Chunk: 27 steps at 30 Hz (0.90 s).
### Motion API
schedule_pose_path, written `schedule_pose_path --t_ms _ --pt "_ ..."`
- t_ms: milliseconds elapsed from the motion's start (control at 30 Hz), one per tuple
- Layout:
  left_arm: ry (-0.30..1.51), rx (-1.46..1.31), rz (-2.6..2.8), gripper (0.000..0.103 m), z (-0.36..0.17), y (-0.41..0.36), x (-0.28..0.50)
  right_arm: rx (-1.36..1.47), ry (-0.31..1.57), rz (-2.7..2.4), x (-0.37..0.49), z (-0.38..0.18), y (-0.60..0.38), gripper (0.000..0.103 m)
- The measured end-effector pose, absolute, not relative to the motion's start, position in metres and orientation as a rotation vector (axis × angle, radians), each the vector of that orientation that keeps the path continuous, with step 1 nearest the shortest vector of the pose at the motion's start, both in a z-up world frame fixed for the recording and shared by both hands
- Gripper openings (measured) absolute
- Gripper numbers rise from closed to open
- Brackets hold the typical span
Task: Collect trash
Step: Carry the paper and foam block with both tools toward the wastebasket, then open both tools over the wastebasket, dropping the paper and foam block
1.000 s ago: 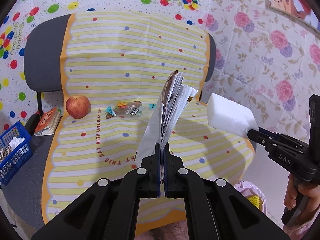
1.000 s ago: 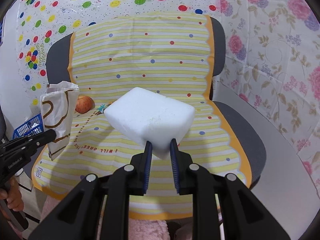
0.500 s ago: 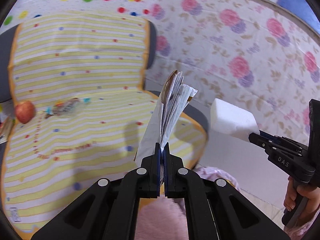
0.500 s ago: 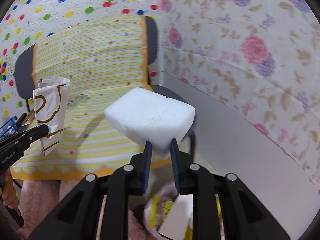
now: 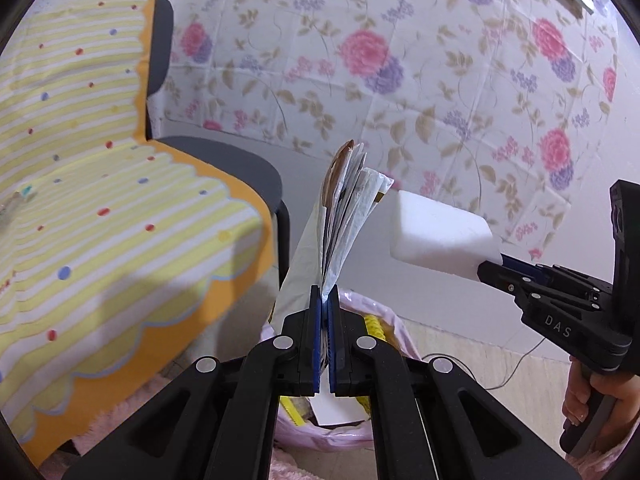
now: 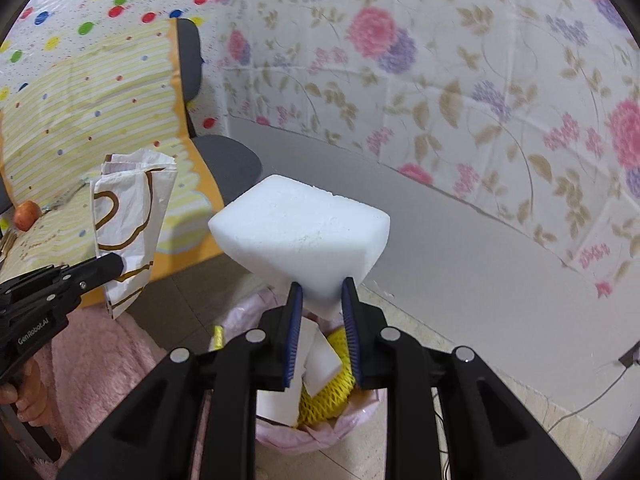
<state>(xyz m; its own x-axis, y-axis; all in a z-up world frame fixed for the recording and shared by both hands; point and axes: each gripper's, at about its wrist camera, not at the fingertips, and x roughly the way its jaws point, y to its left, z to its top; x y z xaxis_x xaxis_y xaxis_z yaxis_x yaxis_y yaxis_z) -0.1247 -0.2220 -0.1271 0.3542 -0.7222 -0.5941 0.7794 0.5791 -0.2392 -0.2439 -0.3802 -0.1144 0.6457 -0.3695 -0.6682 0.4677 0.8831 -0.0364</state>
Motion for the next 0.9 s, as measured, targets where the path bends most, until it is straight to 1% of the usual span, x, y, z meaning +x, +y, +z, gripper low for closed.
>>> schedule_pose_path --t_ms 333,433,500,533,567,600,633,667,800,900 --pt "0.778 0.152 -0.989 0.004 -0.153 -0.256 -0.12 0.197 0.805 -0.493 -0.244 -0.15 -0.402 0.021" --pt "0.802 0.168 -0.994 0.007 -0.158 -0.267 -0.115 0.214 0.822 -0.485 -0.24 -0.158 -0.406 0.022" --pt "0.829 0.165 -0.997 0.007 -0.162 -0.273 -0.111 0.227 0.835 -0.478 -0.237 -0.164 -0.408 0.022" --pt "0.842 0.159 -0.999 0.009 -0.164 -0.275 -0.109 0.228 0.842 -0.477 -0.235 -0.167 -0.409 0.023" --pt "0.853 0.16 -0.993 0.02 -0.165 -0.277 -0.107 0.23 0.847 -0.473 -0.233 -0.169 -0.409 0.026" --pt "0.858 0.162 -0.984 0.027 -0.166 -0.276 -0.105 0.233 0.858 -0.465 -0.232 -0.173 -0.409 0.03" --pt "0.858 0.159 -0.978 0.039 -0.165 -0.275 -0.105 0.235 0.868 -0.46 -0.23 -0.175 -0.41 0.04" --pt "0.855 0.152 -0.975 0.043 -0.164 -0.272 -0.104 0.235 0.876 -0.454 -0.228 -0.177 -0.41 0.043" --pt "0.839 0.126 -0.934 0.043 -0.154 -0.252 -0.097 0.223 0.884 -0.443 -0.226 -0.175 -0.407 0.043" --pt "0.813 0.125 -0.874 0.044 -0.141 -0.227 -0.093 0.235 0.839 -0.434 -0.224 -0.157 -0.405 0.043"
